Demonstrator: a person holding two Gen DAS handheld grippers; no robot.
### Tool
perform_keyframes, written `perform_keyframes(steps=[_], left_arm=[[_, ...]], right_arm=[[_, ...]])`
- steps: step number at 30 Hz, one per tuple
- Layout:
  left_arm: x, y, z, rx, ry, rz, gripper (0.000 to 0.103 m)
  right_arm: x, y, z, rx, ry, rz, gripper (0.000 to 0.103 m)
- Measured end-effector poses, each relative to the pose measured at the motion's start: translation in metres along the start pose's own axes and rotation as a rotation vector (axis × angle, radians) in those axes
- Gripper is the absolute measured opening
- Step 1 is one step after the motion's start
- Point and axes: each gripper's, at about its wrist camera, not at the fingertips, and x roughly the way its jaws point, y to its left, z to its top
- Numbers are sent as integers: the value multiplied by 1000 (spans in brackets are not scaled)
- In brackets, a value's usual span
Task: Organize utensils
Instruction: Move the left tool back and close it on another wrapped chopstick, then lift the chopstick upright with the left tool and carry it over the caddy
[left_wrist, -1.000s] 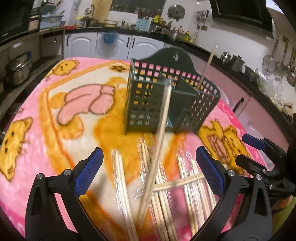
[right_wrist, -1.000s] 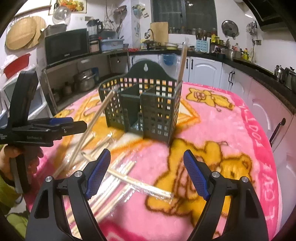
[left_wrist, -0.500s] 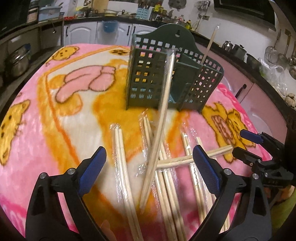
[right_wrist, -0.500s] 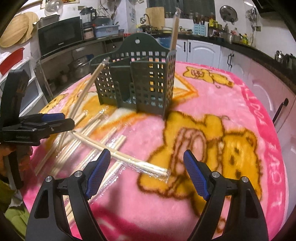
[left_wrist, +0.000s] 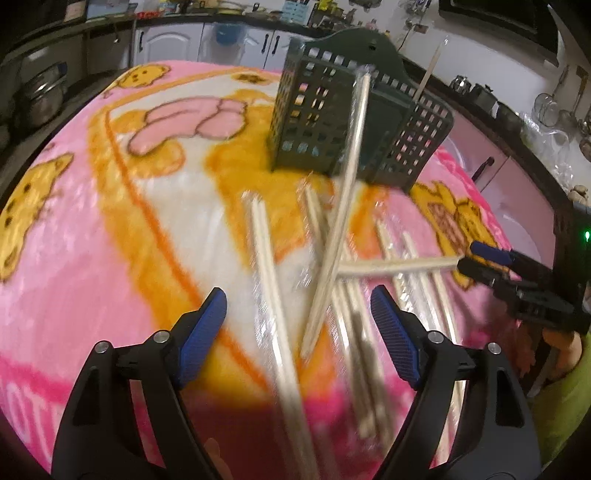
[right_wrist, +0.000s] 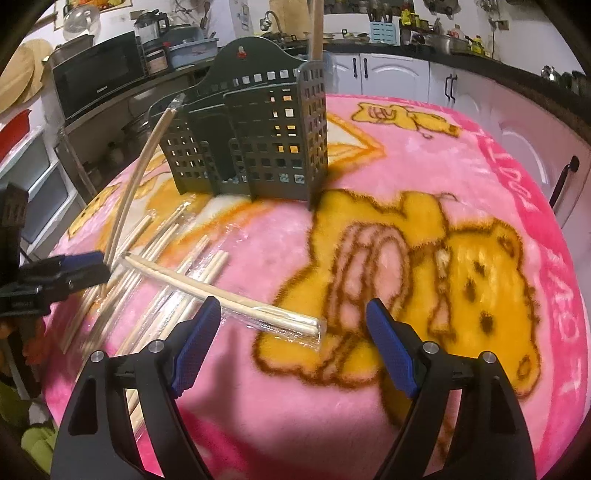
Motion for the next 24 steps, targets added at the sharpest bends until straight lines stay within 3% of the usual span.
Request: perform_keyframes(steps=[13, 24], left_arm=[[-5, 10, -8, 6, 13, 19, 43], [2, 6, 5, 42, 12, 36, 8]], right_arm=[[16, -3, 6, 13, 48, 8, 78], [16, -2, 7, 9, 46, 23, 75]])
